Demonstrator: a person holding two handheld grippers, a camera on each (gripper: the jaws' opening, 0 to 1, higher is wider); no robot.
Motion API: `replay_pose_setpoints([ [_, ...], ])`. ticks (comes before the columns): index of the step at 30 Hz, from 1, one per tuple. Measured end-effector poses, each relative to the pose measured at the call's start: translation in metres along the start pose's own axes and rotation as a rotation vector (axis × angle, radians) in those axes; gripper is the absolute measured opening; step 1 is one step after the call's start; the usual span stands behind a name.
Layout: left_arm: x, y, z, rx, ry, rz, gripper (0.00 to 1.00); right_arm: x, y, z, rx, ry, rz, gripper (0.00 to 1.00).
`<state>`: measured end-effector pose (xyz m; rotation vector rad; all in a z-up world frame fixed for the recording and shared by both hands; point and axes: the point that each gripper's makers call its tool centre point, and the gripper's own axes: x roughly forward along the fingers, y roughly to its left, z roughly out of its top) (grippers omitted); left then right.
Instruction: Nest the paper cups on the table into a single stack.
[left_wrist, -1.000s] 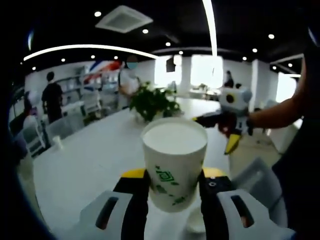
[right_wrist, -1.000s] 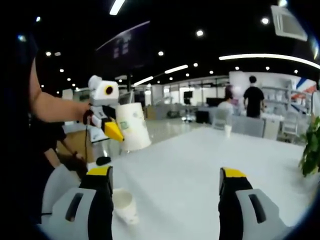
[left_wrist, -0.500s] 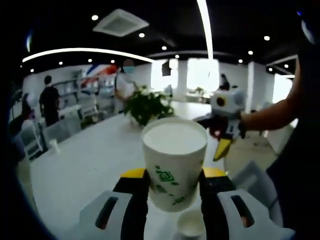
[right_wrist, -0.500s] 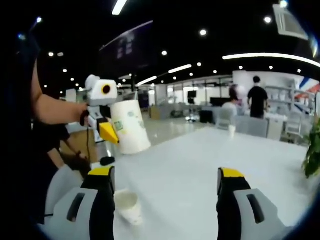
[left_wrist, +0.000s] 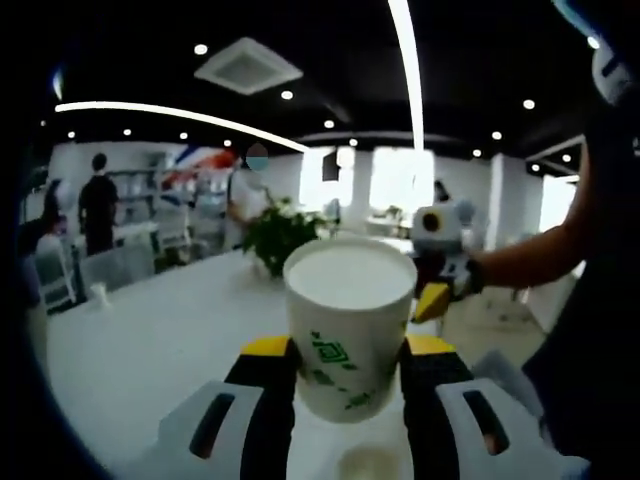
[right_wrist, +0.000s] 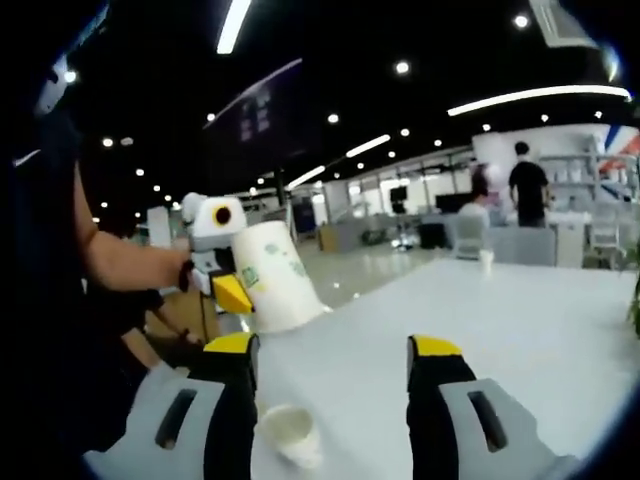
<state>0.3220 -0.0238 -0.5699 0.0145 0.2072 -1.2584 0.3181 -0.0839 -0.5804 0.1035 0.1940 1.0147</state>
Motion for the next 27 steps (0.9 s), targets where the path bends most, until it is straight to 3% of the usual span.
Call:
replay_pose_setpoints([
  [5, -0.003, -0.003, 0.003, -0.013, -0.043, -0.003, 0.39, 0.006, 0.015, 0.010, 0.030, -0.014, 0.062, 0.52],
  [9, -0.006, -0.006, 0.011, -0.031, -0.101, -0.019, 0.39, 0.012, 0.026, 0.006, 0.065, 0.016, 0.118, 0.46],
  [12, -0.006, -0.009, 0.012, -0.038, -0.106, -0.030, 0.39, 0.015, 0.036, 0.006, 0.078, 0.023, 0.161, 0.38],
  [21, -0.008, -0.016, 0.014, -0.054, -0.142, -0.057, 0.39, 0.018, 0.055, 0.011, 0.144, 0.004, 0.245, 0.36],
  [27, -0.010, -0.018, 0.012, -0.048, -0.141, -0.083, 0.39, 0.017, 0.057, 0.020, 0.177, -0.019, 0.269, 0.30],
])
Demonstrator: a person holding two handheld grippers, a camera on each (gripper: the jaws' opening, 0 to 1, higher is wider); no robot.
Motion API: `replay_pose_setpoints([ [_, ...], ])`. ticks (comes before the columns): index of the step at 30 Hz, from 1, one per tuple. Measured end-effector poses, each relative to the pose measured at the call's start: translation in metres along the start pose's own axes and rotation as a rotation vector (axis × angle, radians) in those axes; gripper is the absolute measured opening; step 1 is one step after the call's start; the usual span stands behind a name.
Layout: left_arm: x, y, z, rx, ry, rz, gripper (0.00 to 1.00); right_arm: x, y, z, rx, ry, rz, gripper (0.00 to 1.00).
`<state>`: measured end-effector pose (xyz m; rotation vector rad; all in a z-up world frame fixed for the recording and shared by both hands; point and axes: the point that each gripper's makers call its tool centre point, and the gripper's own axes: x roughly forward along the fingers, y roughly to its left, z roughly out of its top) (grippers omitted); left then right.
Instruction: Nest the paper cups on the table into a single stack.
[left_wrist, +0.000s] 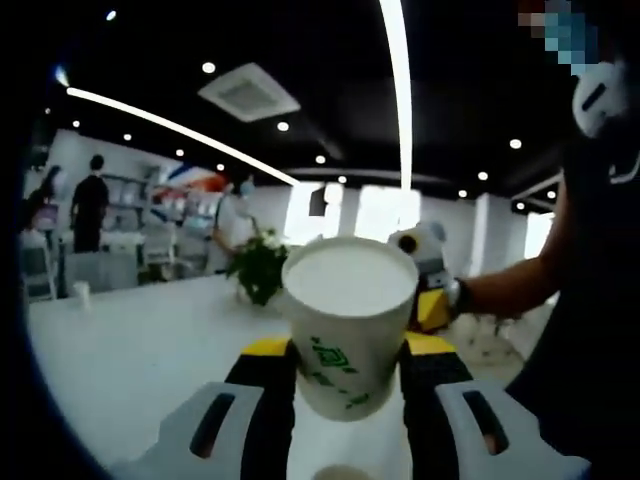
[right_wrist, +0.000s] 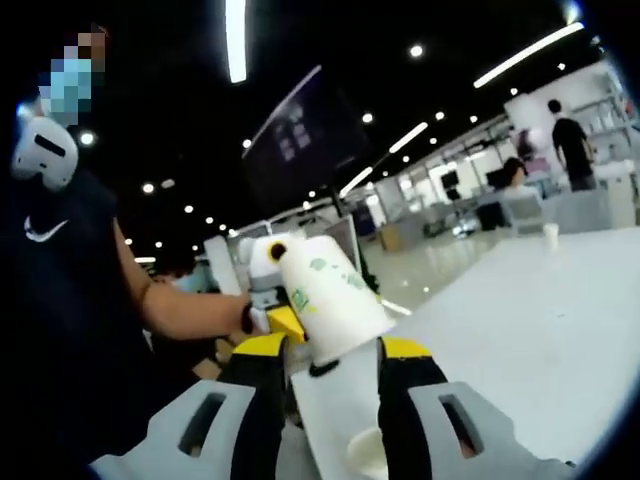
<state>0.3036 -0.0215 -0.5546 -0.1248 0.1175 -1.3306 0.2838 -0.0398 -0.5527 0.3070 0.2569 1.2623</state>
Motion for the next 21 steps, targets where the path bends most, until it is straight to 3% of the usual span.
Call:
replay_pose_setpoints([
  [21, -0.003, -0.006, -0.010, -0.004, 0.042, -0.045, 0.40, 0.008, 0.017, 0.009, 0.125, -0.017, 0.119, 0.04],
])
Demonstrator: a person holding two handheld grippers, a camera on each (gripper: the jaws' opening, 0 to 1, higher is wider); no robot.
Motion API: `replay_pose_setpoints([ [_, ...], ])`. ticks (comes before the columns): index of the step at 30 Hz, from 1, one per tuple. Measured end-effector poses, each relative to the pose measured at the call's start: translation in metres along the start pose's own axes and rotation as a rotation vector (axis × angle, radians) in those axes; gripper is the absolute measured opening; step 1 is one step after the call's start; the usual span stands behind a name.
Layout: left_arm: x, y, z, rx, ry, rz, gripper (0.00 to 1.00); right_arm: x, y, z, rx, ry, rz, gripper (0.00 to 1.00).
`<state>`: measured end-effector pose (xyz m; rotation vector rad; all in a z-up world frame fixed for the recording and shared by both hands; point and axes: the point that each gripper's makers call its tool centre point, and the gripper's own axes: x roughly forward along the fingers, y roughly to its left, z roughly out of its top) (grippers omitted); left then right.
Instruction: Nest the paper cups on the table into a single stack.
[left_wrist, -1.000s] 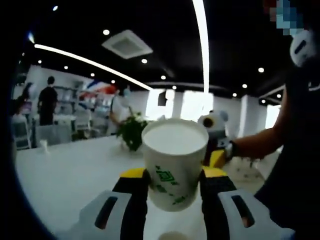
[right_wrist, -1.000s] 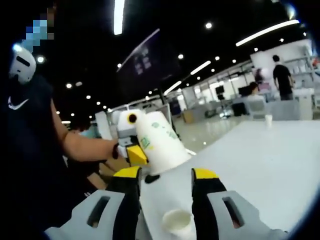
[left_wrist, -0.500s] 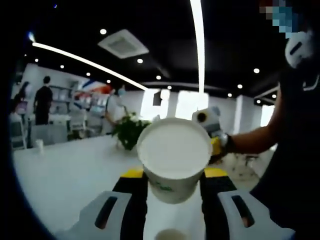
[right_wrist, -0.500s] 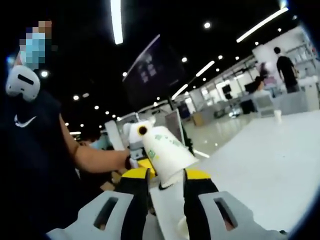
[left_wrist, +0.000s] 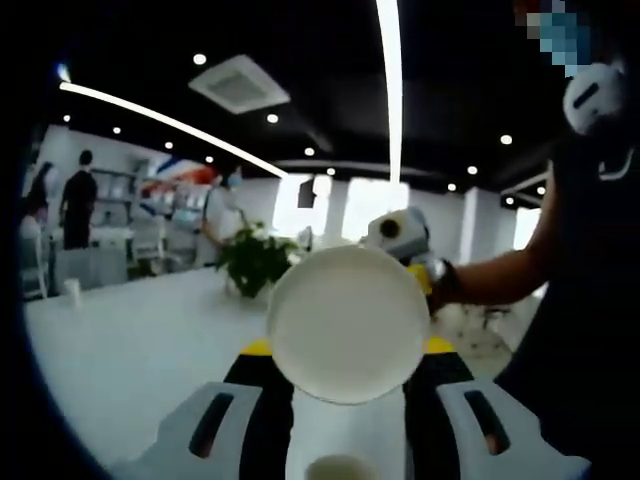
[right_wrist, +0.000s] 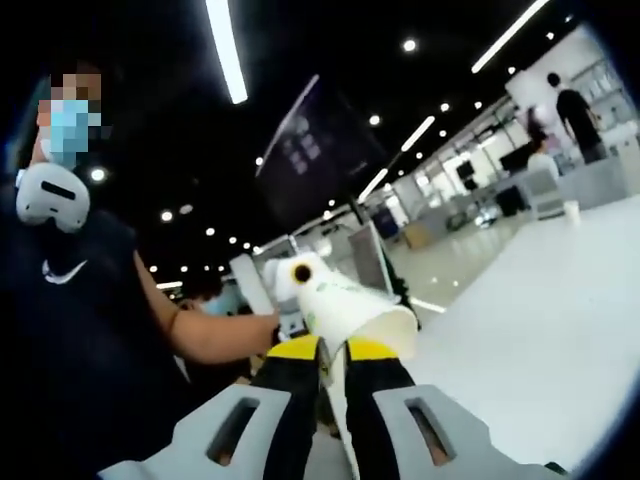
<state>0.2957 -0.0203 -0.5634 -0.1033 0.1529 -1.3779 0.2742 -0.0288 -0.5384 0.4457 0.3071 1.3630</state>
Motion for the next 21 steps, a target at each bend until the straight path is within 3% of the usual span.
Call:
replay_pose_setpoints([
  [13, -0.009, 0.006, 0.001, -0.011, 0.004, 0.033, 0.48, 0.006, 0.012, 0.004, -0.012, 0.014, 0.028, 0.00],
  [21, -0.018, 0.019, -0.005, 0.002, 0.048, 0.111, 0.66, 0.011, 0.019, 0.012, -0.064, 0.051, 0.025, 0.00],
])
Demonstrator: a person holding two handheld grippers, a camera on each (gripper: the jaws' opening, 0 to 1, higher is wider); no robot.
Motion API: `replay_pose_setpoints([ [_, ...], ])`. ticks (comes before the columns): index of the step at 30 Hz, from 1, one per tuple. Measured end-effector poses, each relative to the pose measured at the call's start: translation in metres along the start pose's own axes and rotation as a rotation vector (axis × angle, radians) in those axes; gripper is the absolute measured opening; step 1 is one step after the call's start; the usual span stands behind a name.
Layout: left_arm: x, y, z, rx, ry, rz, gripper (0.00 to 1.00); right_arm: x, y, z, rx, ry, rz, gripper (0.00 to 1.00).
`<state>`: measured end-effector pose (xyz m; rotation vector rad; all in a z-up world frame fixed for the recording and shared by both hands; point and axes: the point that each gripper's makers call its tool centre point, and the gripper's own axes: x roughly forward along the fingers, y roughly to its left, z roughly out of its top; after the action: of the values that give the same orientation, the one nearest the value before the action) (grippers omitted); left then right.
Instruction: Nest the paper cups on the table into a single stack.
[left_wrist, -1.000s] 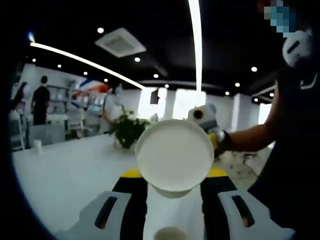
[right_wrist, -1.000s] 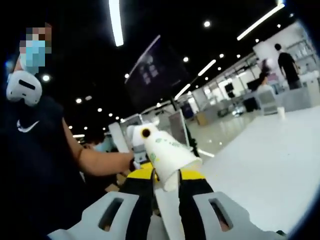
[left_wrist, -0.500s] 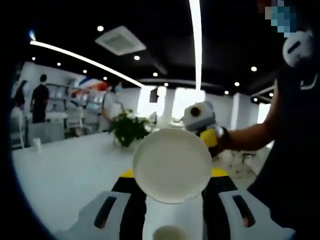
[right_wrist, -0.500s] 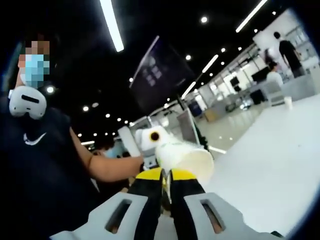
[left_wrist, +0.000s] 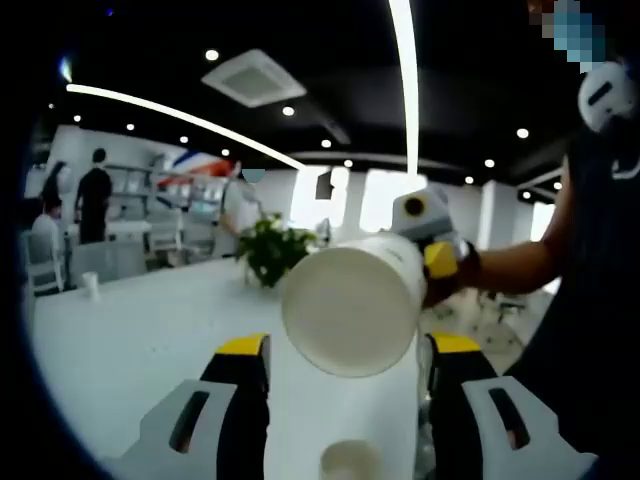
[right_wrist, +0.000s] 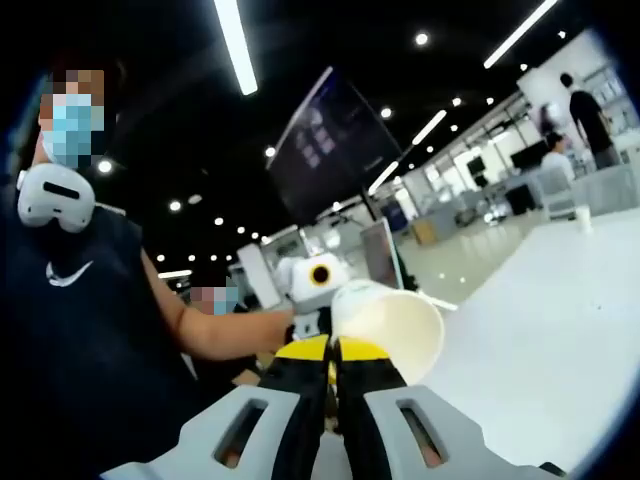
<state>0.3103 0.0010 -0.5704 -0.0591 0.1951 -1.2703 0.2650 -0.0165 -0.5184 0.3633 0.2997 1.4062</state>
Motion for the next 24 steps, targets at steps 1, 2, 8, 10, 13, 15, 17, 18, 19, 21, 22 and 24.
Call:
replay_pose_setpoints([
  [1, -0.001, 0.003, -0.001, 0.005, 0.006, 0.014, 0.69, 0.000, 0.001, 0.001, -0.004, 0.004, 0.000, 0.00],
  [2, -0.003, 0.007, -0.003, 0.012, 0.016, 0.037, 0.71, 0.000, 0.001, 0.002, -0.022, 0.020, -0.006, 0.00],
  [8, -0.018, 0.027, -0.017, 0.026, 0.090, 0.132, 0.81, 0.001, -0.002, 0.016, -0.102, 0.093, -0.044, 0.00],
  [10, -0.024, 0.033, -0.020, 0.038, 0.103, 0.166, 0.86, 0.000, -0.001, 0.018, -0.129, 0.142, -0.046, 0.00],
  [13, -0.034, 0.045, -0.027, 0.059, 0.128, 0.222, 0.96, 0.002, -0.002, 0.025, -0.183, 0.191, -0.076, 0.00],
  [15, -0.041, 0.048, -0.033, 0.061, 0.152, 0.239, 0.98, 0.003, -0.004, 0.030, -0.220, 0.217, -0.105, 0.00],
  [17, -0.048, 0.051, -0.042, 0.065, 0.186, 0.258, 0.98, 0.005, -0.006, 0.033, -0.255, 0.242, -0.124, 0.00],
  [18, -0.052, 0.052, -0.049, 0.078, 0.214, 0.270, 0.98, 0.006, -0.006, 0.033, -0.250, 0.250, -0.127, 0.00],
  [19, -0.056, 0.054, -0.054, 0.093, 0.239, 0.283, 0.98, 0.006, -0.007, 0.032, -0.251, 0.271, -0.136, 0.00],
  [21, -0.060, 0.056, -0.059, 0.073, 0.235, 0.301, 0.98, 0.006, -0.008, 0.032, -0.265, 0.288, -0.141, 0.00],
  [22, -0.064, 0.057, -0.060, 0.040, 0.207, 0.318, 0.98, 0.007, -0.009, 0.031, -0.269, 0.308, -0.147, 0.00],
  [24, -0.071, 0.059, -0.060, 0.020, 0.170, 0.334, 0.98, 0.007, -0.012, 0.029, -0.280, 0.343, -0.163, 0.00],
])
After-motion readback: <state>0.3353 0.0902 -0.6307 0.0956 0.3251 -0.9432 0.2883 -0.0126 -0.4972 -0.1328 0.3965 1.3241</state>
